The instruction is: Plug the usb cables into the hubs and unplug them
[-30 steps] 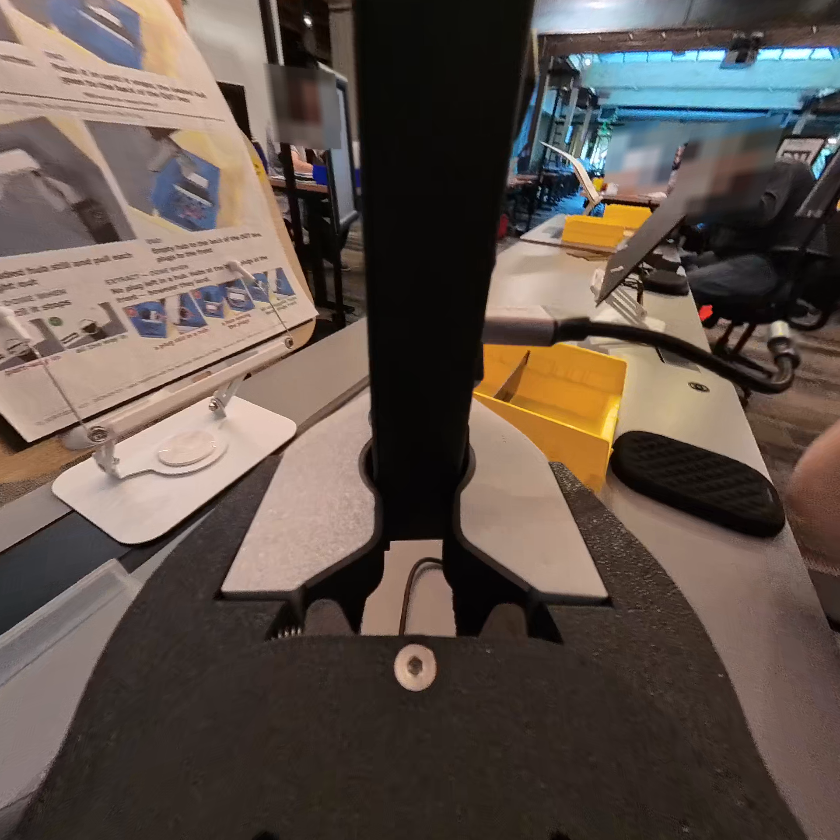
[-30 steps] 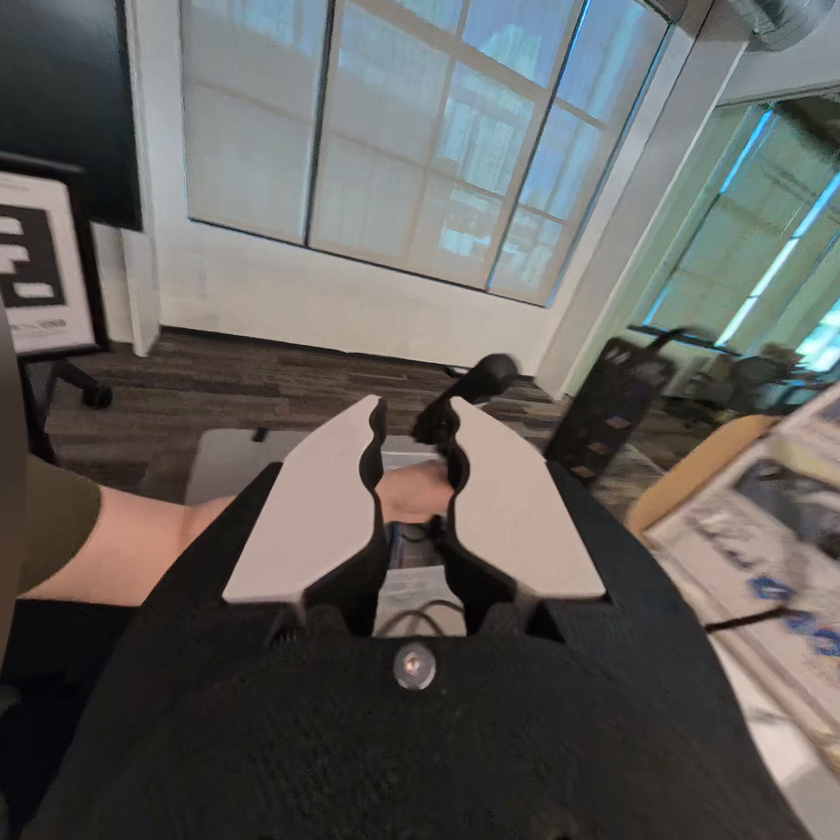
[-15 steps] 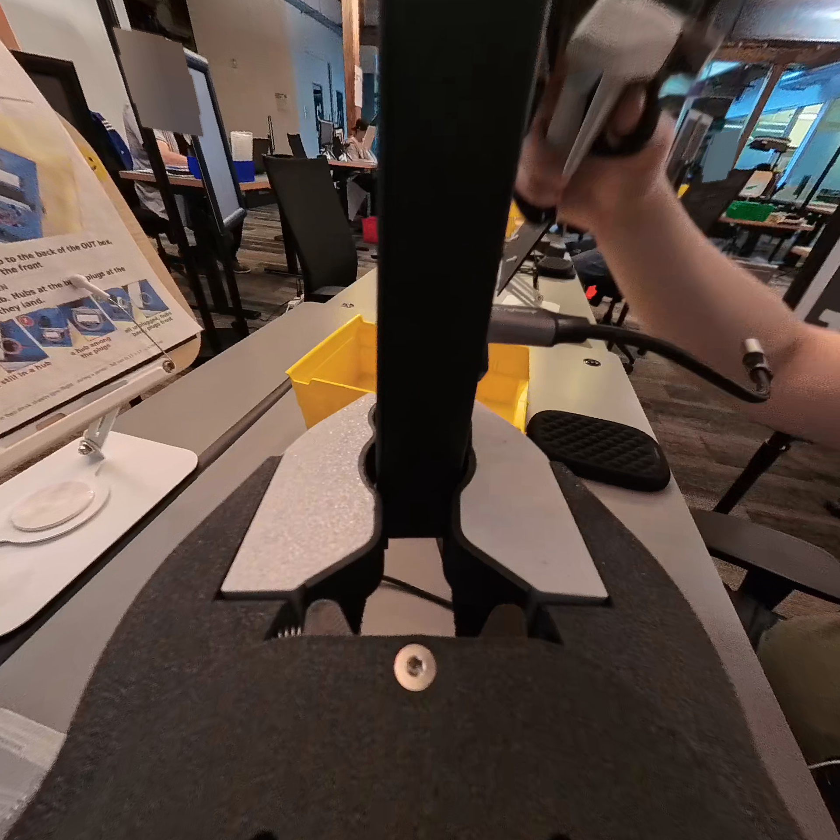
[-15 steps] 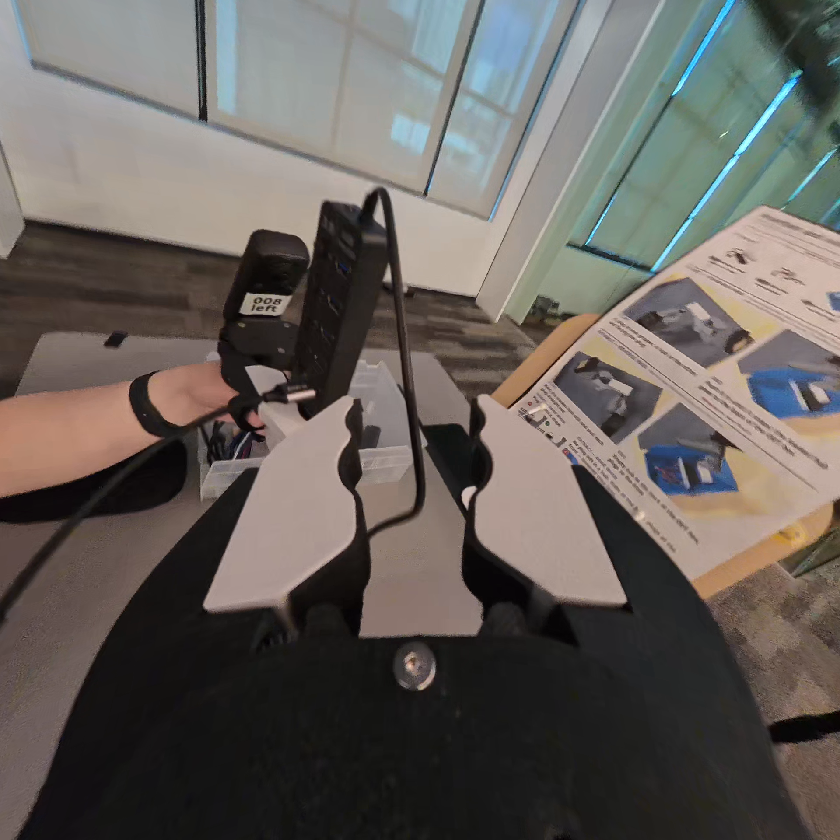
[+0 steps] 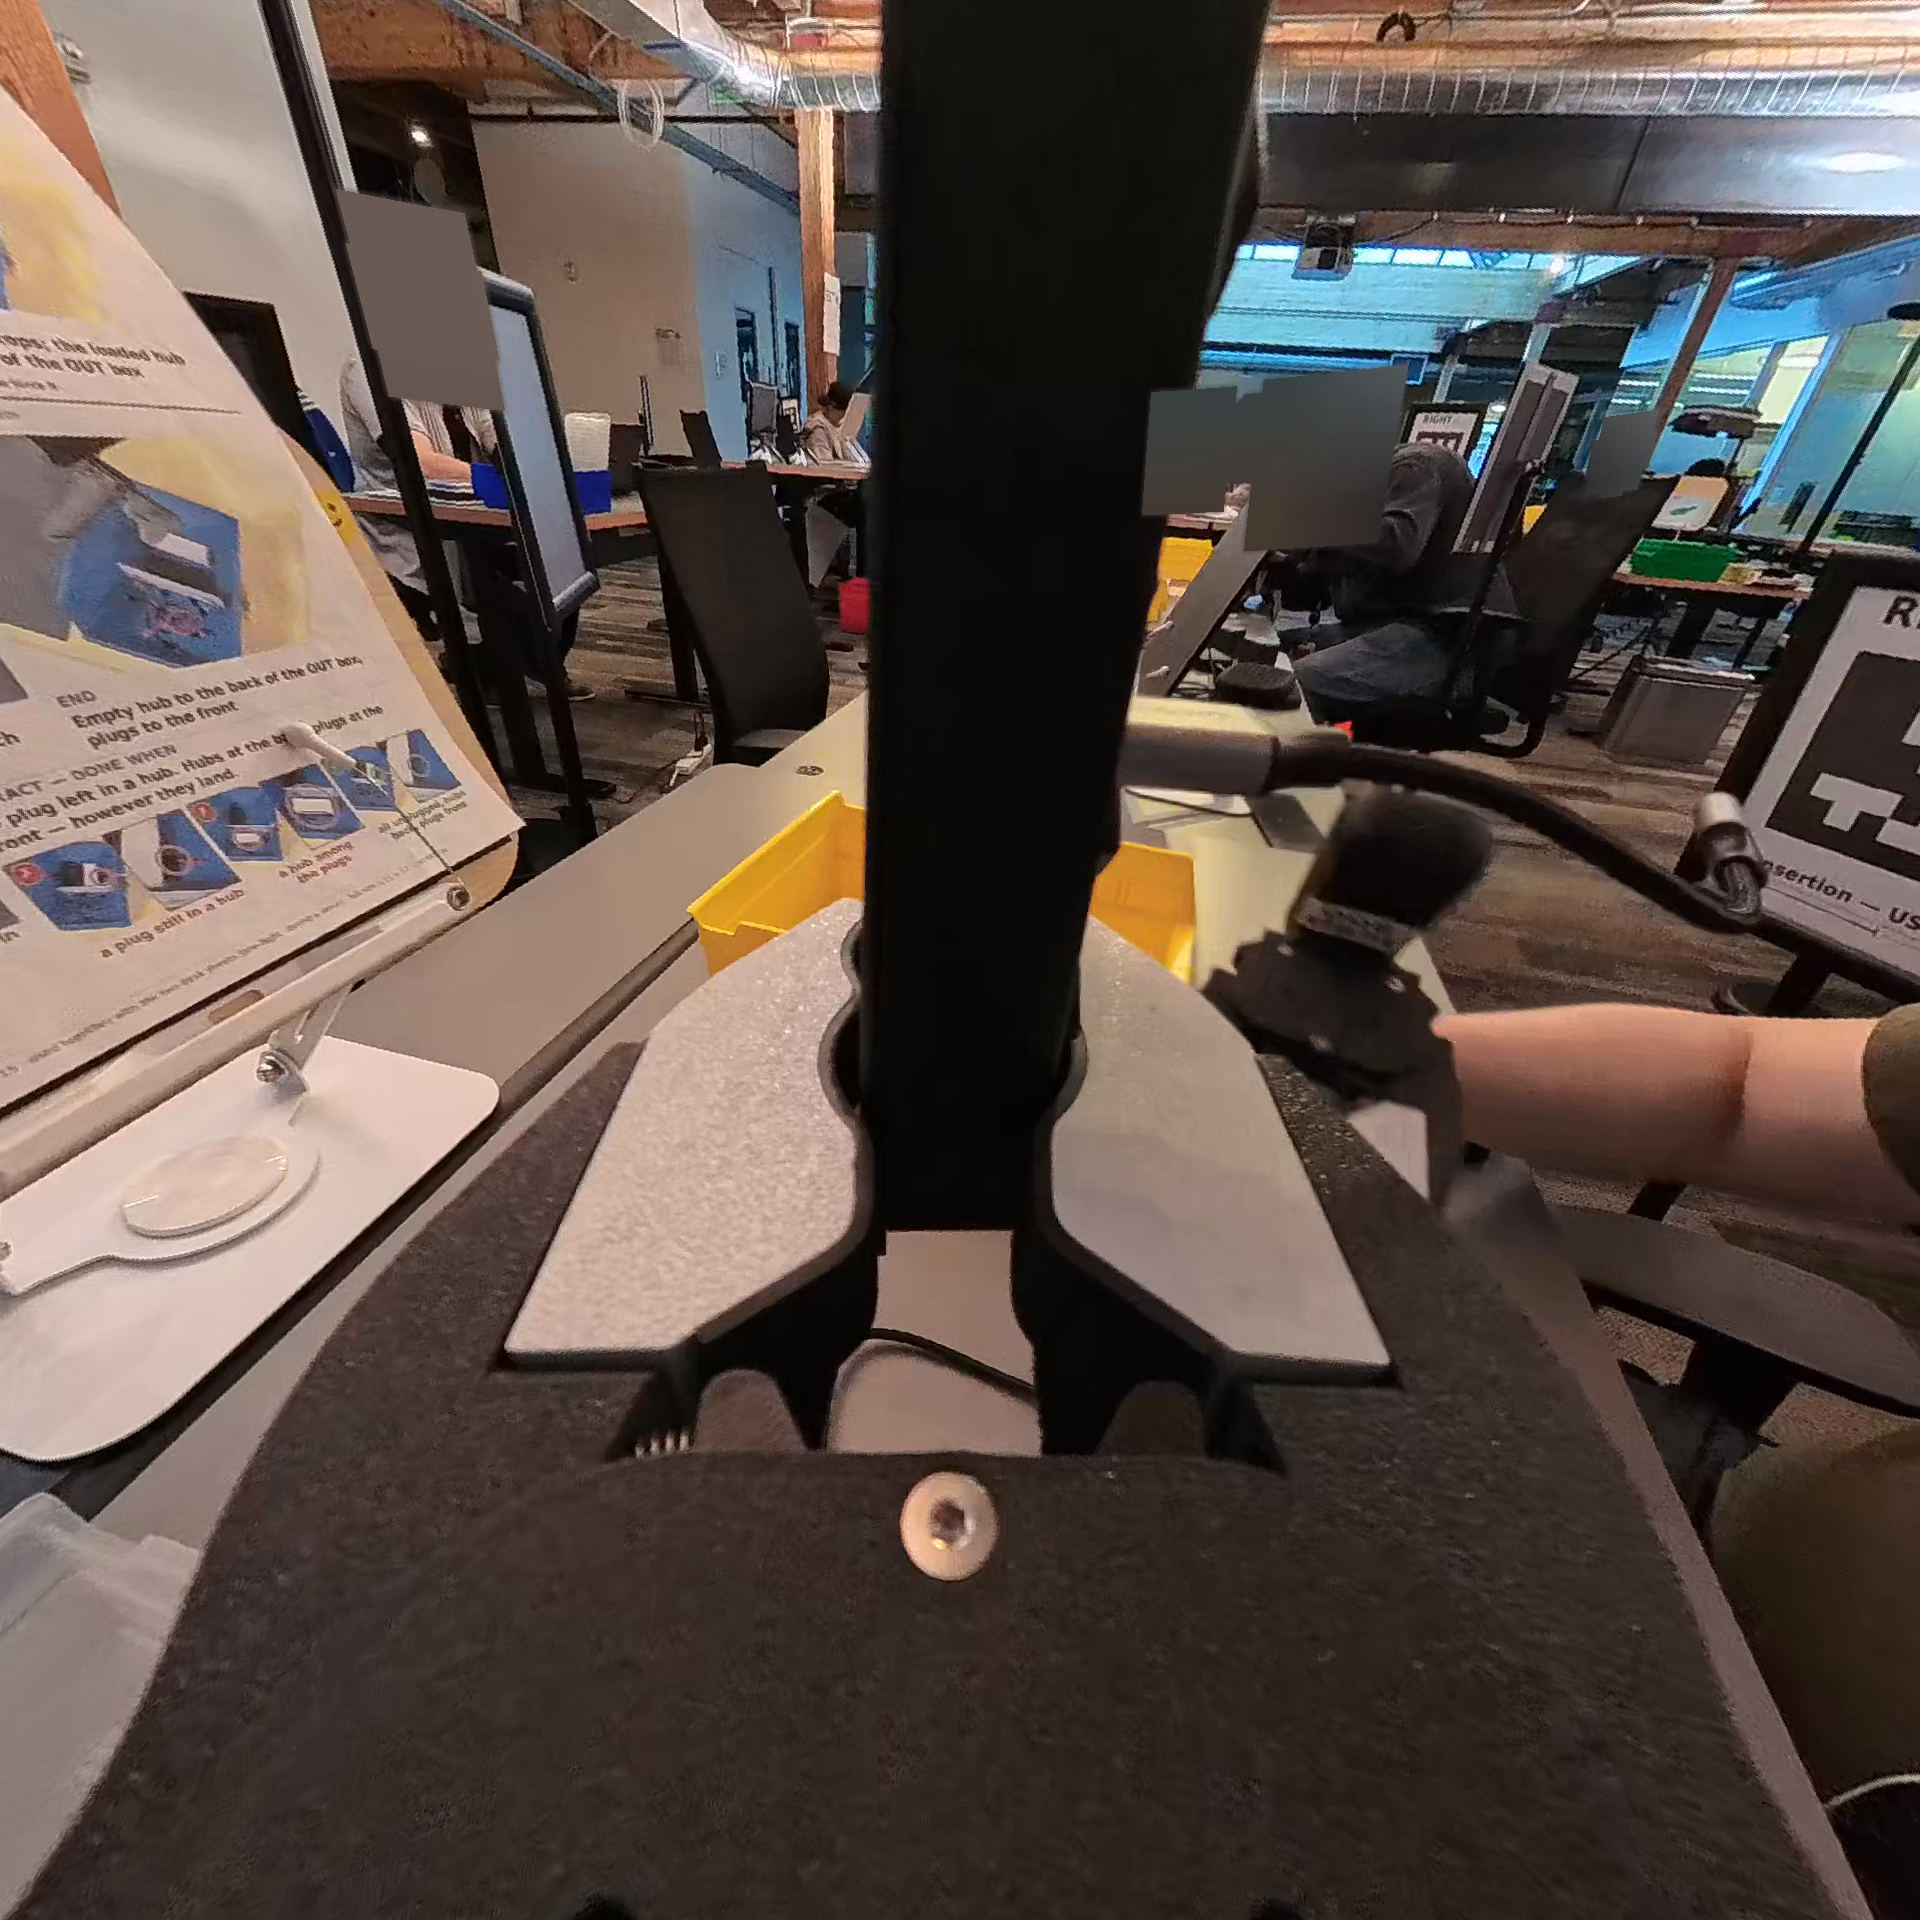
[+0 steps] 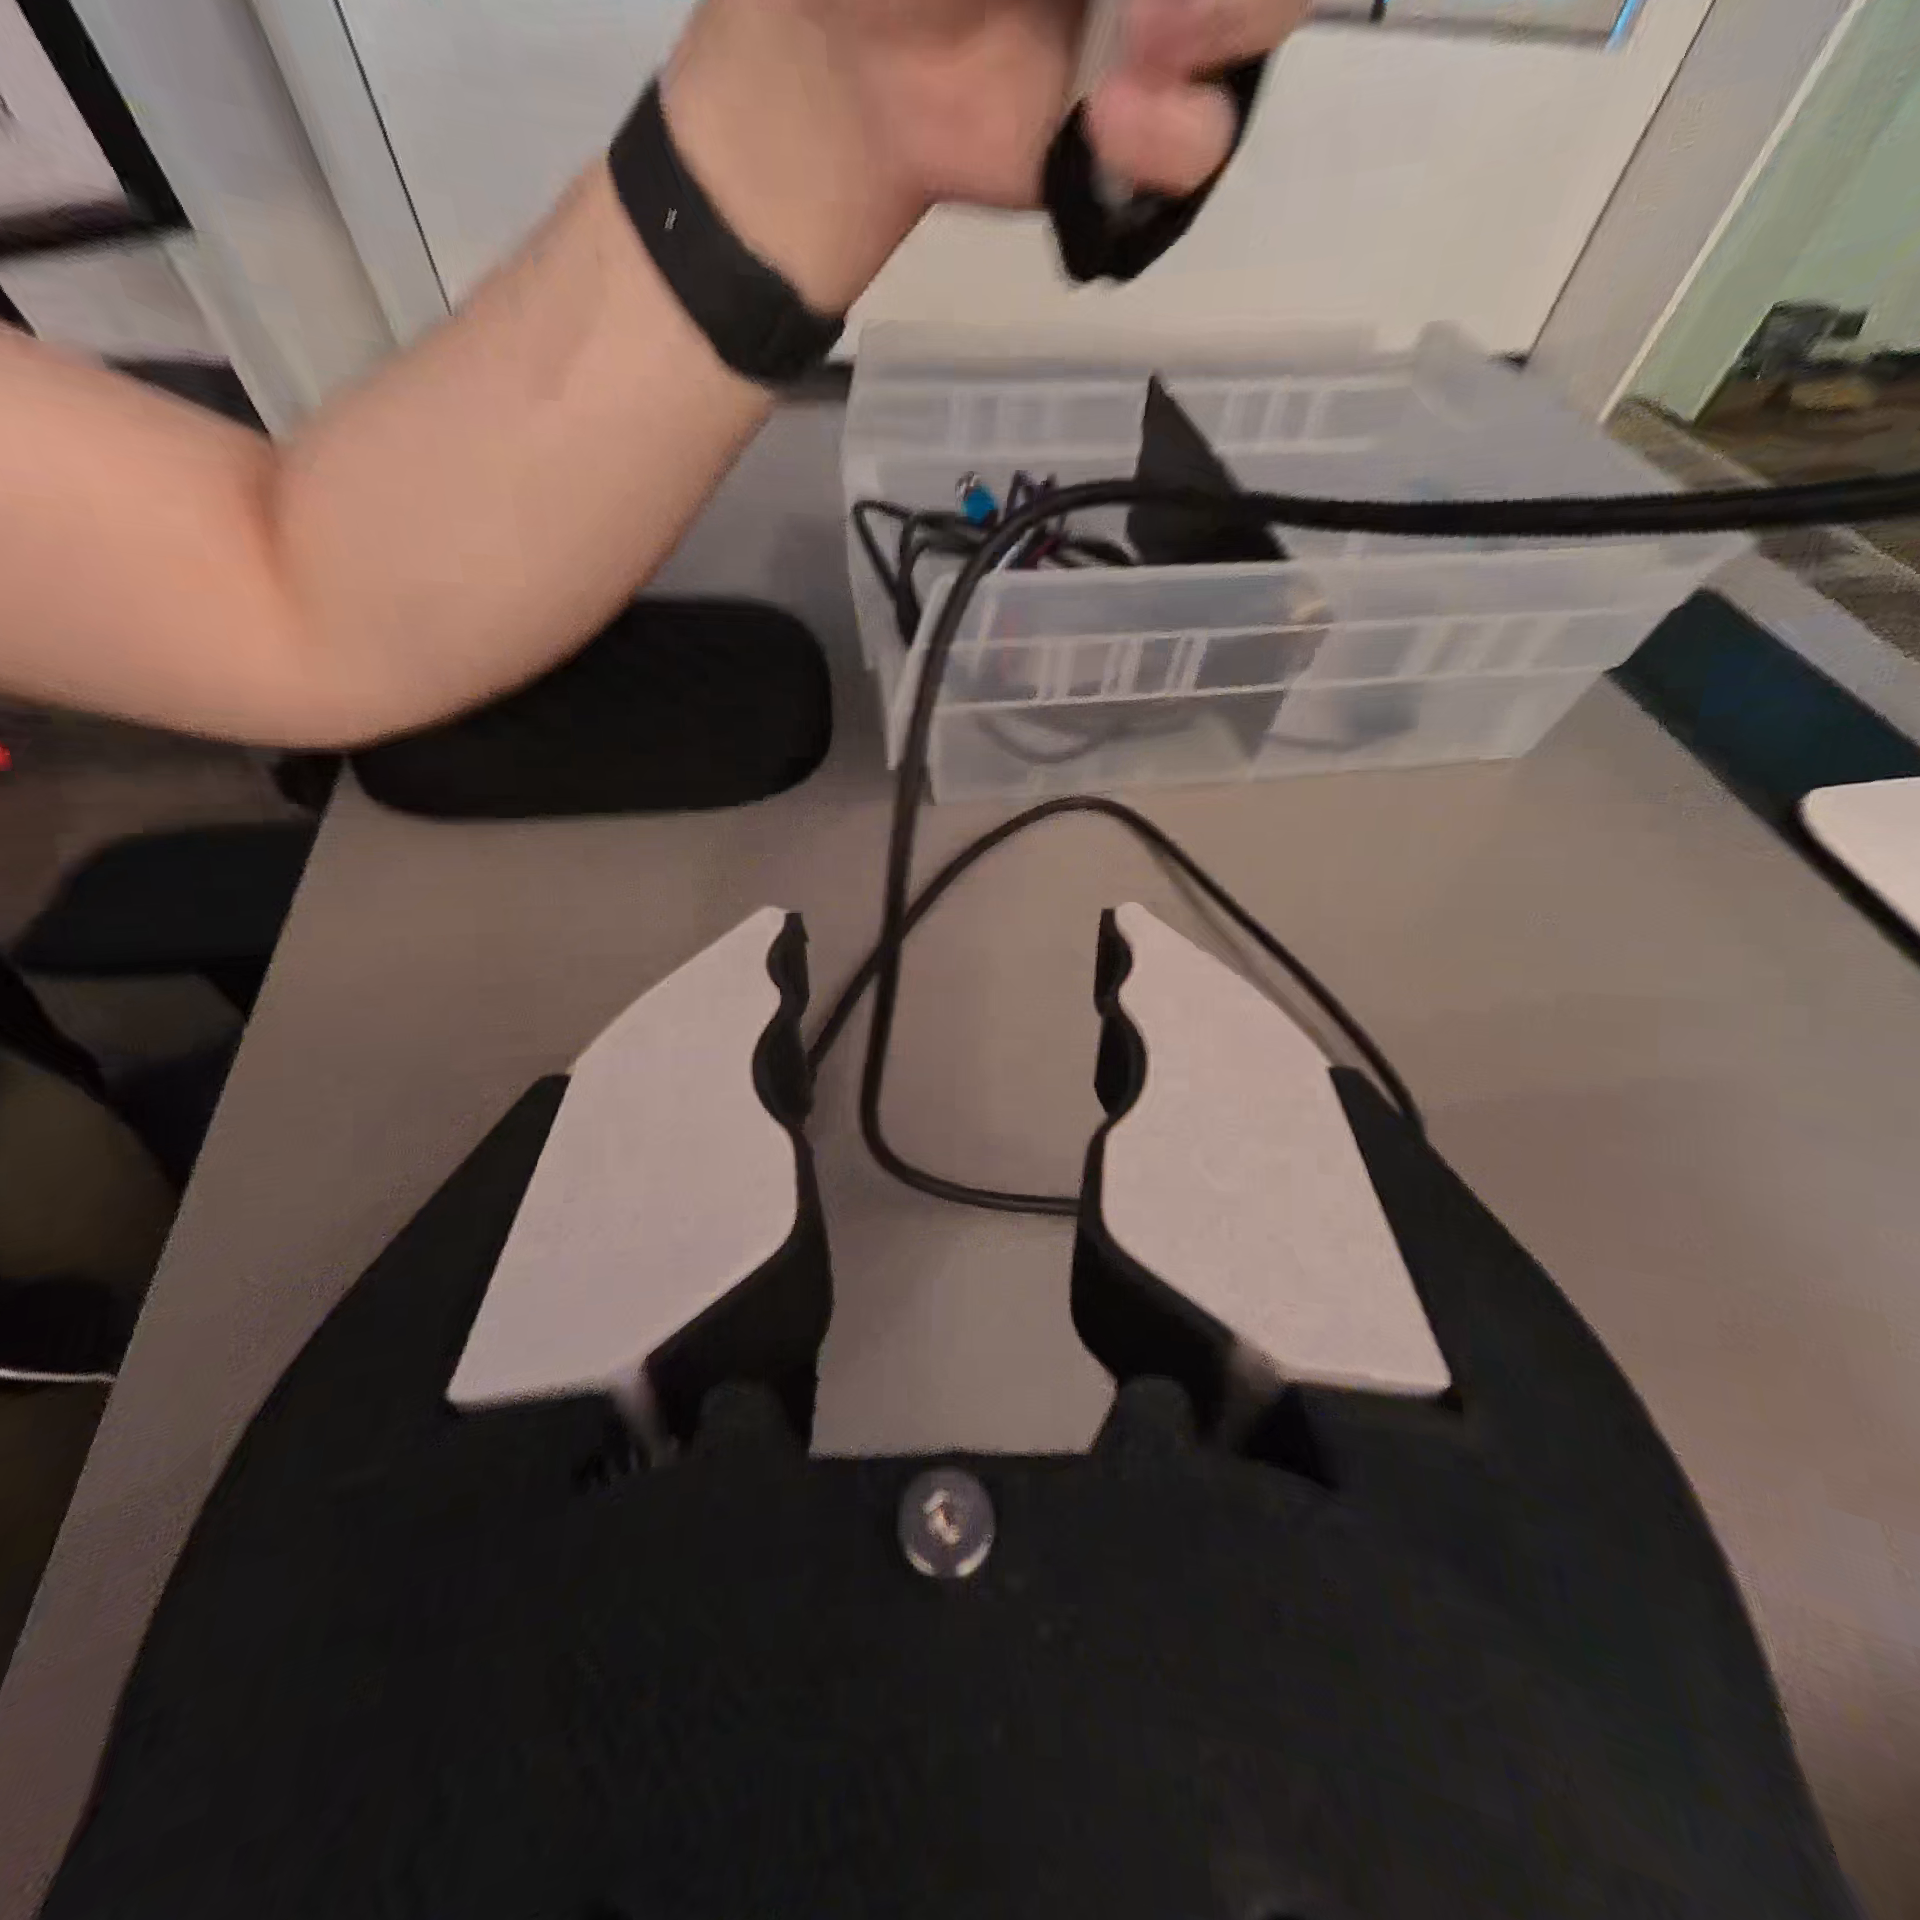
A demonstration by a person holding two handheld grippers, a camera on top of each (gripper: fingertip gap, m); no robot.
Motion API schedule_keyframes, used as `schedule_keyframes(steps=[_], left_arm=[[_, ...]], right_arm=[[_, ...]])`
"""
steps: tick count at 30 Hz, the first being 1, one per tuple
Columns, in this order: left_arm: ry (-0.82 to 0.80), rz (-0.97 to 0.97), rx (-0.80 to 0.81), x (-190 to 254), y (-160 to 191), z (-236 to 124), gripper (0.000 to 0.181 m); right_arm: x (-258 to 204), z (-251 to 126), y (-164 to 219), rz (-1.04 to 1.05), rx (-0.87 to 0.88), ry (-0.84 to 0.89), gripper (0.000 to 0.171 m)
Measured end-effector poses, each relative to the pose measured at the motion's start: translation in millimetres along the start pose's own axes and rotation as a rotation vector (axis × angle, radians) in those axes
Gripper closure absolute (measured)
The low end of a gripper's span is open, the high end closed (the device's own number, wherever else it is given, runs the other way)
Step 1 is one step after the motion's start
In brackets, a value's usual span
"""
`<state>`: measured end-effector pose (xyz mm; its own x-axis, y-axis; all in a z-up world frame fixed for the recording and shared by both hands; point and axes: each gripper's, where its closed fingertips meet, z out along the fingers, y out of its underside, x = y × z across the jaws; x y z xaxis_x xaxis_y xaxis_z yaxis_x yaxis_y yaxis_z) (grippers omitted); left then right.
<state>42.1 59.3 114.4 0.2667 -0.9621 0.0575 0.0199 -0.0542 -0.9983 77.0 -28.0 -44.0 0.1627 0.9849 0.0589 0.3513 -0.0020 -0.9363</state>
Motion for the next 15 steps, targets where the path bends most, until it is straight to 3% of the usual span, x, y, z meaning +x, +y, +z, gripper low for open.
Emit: schedule_keyframes(steps=[3, 6, 9, 15], left_arm=[[-0.004, -0.007, 0.006, -1.3, -1.3, -1.9, 0.156], [-0.01, -0.008, 0.008, -2.2, -2.2, -3.9, 0.156], [-0.014, 0.0, 0.009, -2.0, -4.0, -7.1, 0.156], [-0.018, 0.008, 0.002, -2.8, -5.4, -13.7, 0.156]], right_arm=[[-17.0, 18.7, 9.0, -0.042, -0.044, -0.015, 0.119], [-15.7, 33.6, 46.9, -0.047, -0.162, 0.005, 0.125], [-11.8, 35.2, 64.3, -0.054, -0.191, 0.045, 0.165], [10.9, 12.2, 29.9, -0.046, -0.12, 0.151, 0.166]])
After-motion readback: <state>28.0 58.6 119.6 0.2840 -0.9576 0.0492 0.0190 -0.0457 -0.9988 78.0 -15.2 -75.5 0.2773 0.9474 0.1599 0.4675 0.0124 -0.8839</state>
